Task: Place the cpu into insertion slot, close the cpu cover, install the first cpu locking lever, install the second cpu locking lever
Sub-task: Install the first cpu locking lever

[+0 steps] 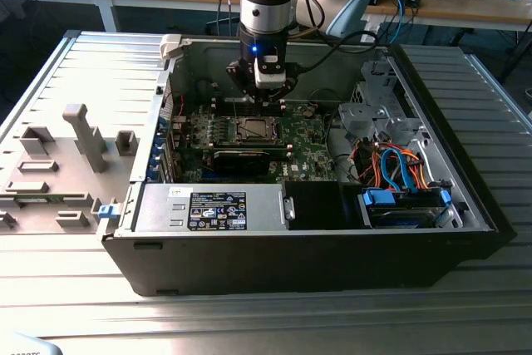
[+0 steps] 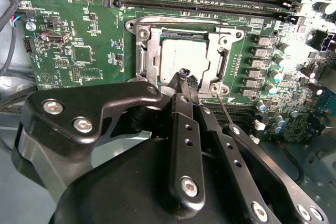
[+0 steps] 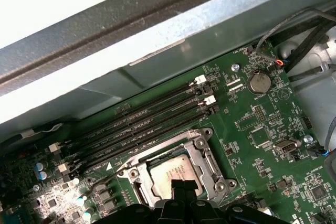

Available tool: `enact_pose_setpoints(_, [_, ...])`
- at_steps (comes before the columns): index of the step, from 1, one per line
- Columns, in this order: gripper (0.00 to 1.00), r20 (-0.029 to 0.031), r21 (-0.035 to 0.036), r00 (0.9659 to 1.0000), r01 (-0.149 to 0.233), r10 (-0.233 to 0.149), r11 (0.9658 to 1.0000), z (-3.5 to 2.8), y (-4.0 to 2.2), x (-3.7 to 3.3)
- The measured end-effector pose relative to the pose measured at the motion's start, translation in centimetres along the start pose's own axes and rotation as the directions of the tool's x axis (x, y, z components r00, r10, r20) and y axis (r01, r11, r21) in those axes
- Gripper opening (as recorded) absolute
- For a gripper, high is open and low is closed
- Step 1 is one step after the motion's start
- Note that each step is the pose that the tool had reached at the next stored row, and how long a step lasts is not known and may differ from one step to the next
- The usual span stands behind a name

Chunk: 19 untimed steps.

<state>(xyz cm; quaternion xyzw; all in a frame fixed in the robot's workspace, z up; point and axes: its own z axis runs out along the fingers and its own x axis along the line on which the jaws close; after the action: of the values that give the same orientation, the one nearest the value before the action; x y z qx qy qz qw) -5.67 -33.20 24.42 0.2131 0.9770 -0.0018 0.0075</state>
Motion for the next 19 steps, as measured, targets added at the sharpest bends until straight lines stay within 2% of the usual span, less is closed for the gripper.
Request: enact_pose_setpoints(19, [0.11, 0.0, -0.0004, 0.9996, 0.027, -0.027, 0.9996, 0.0, 0.0, 0.0])
